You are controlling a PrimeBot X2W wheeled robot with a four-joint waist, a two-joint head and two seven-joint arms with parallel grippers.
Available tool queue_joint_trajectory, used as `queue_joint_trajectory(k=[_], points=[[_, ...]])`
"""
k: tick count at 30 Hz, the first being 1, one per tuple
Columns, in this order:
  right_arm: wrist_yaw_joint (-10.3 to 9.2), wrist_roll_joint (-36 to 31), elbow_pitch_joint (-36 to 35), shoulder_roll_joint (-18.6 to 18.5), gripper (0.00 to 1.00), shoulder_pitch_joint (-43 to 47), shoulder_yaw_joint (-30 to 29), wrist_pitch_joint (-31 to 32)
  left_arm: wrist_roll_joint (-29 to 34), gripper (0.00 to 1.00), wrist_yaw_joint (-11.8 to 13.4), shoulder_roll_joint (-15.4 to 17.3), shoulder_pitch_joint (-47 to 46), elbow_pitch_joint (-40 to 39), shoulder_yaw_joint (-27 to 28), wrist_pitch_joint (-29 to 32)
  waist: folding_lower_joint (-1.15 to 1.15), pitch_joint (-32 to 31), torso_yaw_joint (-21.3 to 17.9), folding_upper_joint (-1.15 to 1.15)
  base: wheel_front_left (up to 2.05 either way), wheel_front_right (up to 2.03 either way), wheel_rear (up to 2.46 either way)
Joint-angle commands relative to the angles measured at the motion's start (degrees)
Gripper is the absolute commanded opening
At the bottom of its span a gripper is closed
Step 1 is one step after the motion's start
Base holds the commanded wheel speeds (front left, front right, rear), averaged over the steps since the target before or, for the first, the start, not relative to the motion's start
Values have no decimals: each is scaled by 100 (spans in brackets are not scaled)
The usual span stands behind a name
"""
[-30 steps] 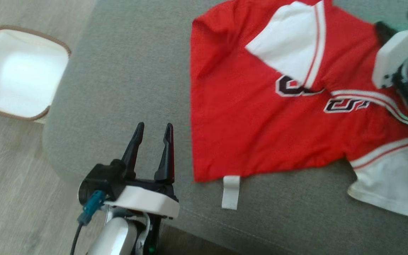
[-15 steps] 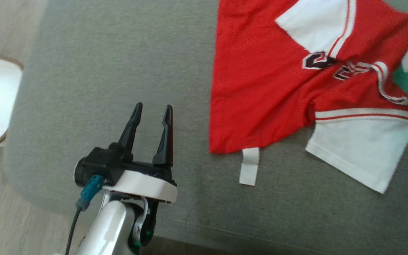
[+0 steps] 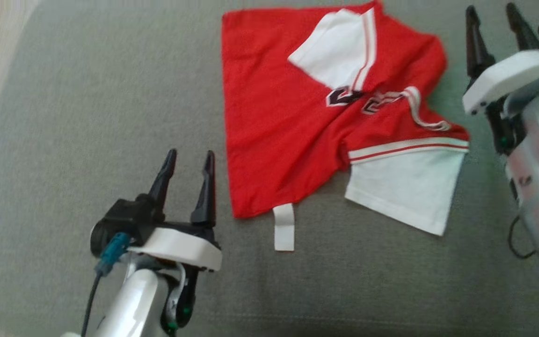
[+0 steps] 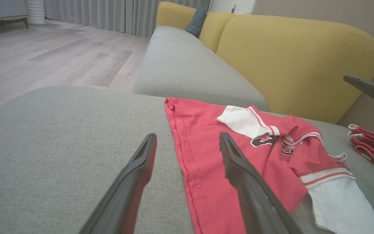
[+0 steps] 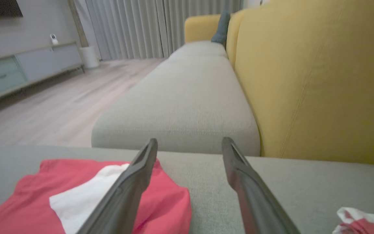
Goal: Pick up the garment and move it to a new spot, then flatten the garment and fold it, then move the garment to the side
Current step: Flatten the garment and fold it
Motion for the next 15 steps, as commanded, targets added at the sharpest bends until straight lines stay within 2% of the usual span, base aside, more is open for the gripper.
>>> queue_joint_trajectory(k=[1,8,15], points=[[-5,-20,-310,78,100,162,-28,-74,-22,100,23,43,-67,-131,239,-52,0,-399,-328,0,0,0,0],[-5,-508,-1859,523,100,1766,-684,-76,-124,100,128,39,290,102,604,-52,0,-1099,-674,0,0,0,0],[-5,-1116,-3221,921,100,3257,-1346,-77,-93,100,139,24,763,164,795,-52,0,-1461,-741,0,0,0,0]])
